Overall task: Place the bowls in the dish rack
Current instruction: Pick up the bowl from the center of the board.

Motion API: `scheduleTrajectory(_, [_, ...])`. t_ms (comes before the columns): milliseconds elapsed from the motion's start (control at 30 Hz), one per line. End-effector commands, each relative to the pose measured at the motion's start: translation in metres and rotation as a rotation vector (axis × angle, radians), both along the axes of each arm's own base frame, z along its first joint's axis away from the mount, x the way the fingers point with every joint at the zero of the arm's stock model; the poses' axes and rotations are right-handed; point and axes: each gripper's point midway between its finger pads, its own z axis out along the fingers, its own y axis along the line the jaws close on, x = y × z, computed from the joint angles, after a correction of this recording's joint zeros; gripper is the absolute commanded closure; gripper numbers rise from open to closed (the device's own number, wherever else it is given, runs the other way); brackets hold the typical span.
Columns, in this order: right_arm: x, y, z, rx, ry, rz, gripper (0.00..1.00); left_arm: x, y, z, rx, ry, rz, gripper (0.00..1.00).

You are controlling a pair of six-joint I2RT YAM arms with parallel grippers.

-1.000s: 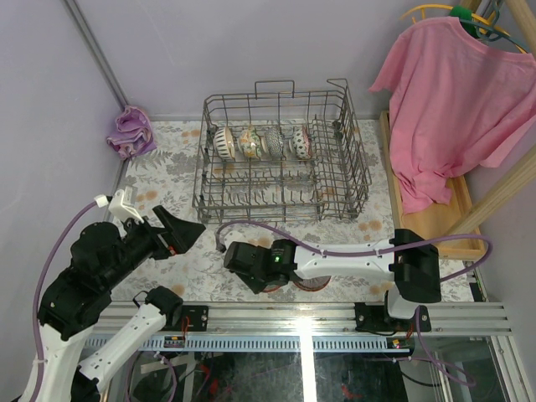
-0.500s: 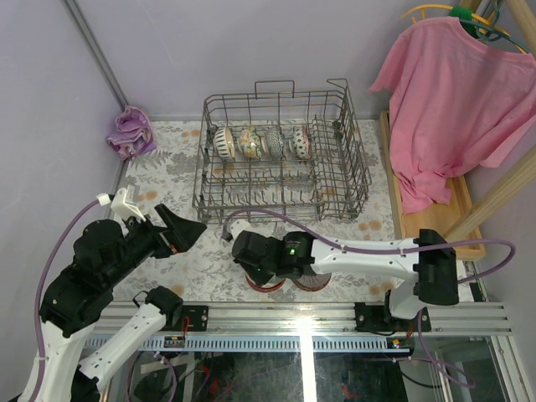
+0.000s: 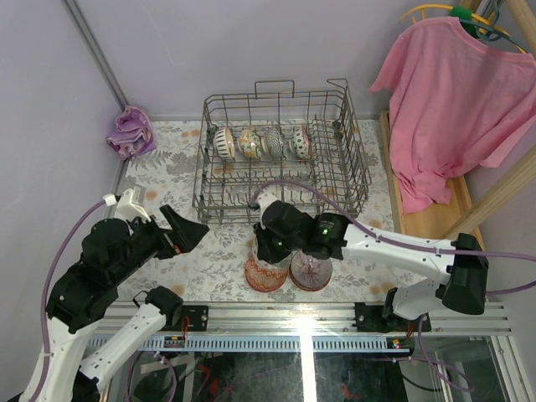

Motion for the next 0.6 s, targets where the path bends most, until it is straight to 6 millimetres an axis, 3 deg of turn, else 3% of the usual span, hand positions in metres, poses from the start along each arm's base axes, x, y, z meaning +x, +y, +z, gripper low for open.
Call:
scheduleTrajectory(0, [0.004, 0.017, 0.044, 0.195, 0.009, 0.011, 1.0, 0.001, -0.006, 0.005, -0.034, -0.036, -0.022, 0.0])
scheduleTrajectory(167, [0.006, 0.019, 0.057, 0.255, 0.02, 0.004, 1.0, 0.0, -0.01, -0.016, -0.03, 0.017, -0.038, 0.0])
scheduleTrajectory(367, [0.008, 0.018, 0.107, 0.393, -0.006, 0.002, 1.0, -0.005, -0.027, -0.042, -0.107, 0.081, -0.095, 0.01])
scheduleTrajectory(467, [0.01, 0.014, 0.13, 0.443, -0.03, -0.01, 1.0, -0.008, -0.036, -0.058, -0.136, 0.126, -0.127, 0.08])
scheduleTrajectory(567, [0.01, 0.01, 0.144, 0.487, -0.042, -0.02, 1.0, -0.009, -0.043, -0.071, -0.156, 0.164, -0.153, 0.22])
